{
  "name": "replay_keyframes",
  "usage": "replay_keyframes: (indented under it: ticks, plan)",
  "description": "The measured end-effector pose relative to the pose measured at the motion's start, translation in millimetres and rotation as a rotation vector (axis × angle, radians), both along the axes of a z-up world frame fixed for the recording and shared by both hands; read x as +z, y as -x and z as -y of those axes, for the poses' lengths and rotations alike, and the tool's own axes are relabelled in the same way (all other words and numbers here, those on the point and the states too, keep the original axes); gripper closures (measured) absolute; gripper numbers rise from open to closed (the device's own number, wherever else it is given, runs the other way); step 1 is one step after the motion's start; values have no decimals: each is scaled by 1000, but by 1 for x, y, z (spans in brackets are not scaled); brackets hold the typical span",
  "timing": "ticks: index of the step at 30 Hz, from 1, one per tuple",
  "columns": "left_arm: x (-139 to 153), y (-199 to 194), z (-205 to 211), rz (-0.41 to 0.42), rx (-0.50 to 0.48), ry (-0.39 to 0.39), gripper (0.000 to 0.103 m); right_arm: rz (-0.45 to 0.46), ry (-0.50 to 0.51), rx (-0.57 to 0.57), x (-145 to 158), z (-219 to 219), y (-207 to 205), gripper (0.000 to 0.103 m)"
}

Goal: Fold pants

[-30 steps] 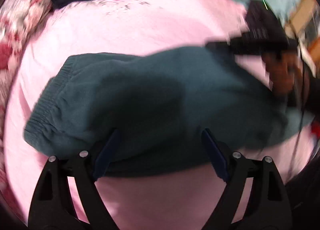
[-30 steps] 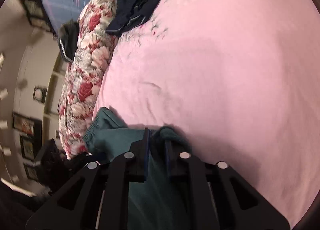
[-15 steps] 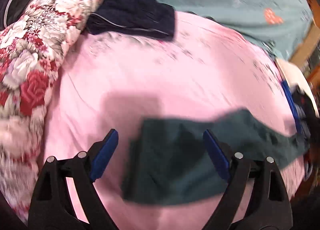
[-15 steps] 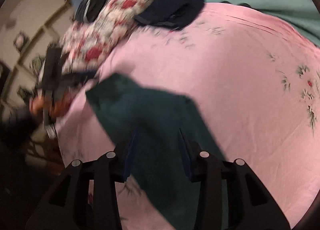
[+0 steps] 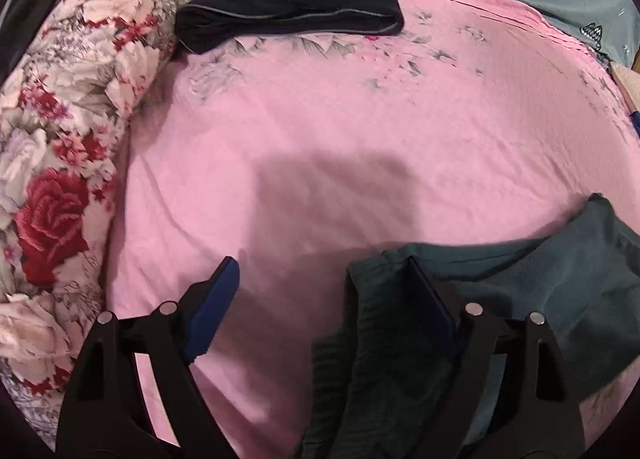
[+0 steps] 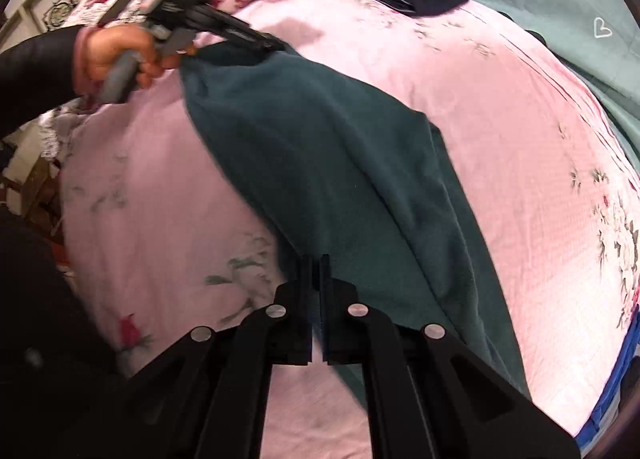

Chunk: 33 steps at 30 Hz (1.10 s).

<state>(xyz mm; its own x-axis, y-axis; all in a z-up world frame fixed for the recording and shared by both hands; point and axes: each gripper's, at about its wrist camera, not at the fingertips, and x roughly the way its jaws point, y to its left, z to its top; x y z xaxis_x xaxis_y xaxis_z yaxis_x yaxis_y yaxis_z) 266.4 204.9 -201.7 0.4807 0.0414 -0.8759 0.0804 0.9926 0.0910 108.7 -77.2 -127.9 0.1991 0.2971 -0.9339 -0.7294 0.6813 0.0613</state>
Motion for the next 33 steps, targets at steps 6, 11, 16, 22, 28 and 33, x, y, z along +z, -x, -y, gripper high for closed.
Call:
replay_keyframes:
  ticks: [6,11,16,22,28,33]
  plan:
    - [-1,-10,-11,21,44,-44,15,-120,50,-4,-22,8,8,94]
    - [18,2,-12,57,21,-44,14,-97,-105,-287,7,64,-32,83]
    - [47,24,-19,117,75,-104,14,-125,-33,-371,-19,104,-78,83]
    - [55,46,-17,112,166,-101,14,-124,-52,-333,-30,121,-100,100]
    - [65,46,59,112,31,123,14,-114,-83,-502,-28,156,-103,93]
    - [38,19,159,15,-232,264,13,-172,-214,-450,-13,169,-82,65]
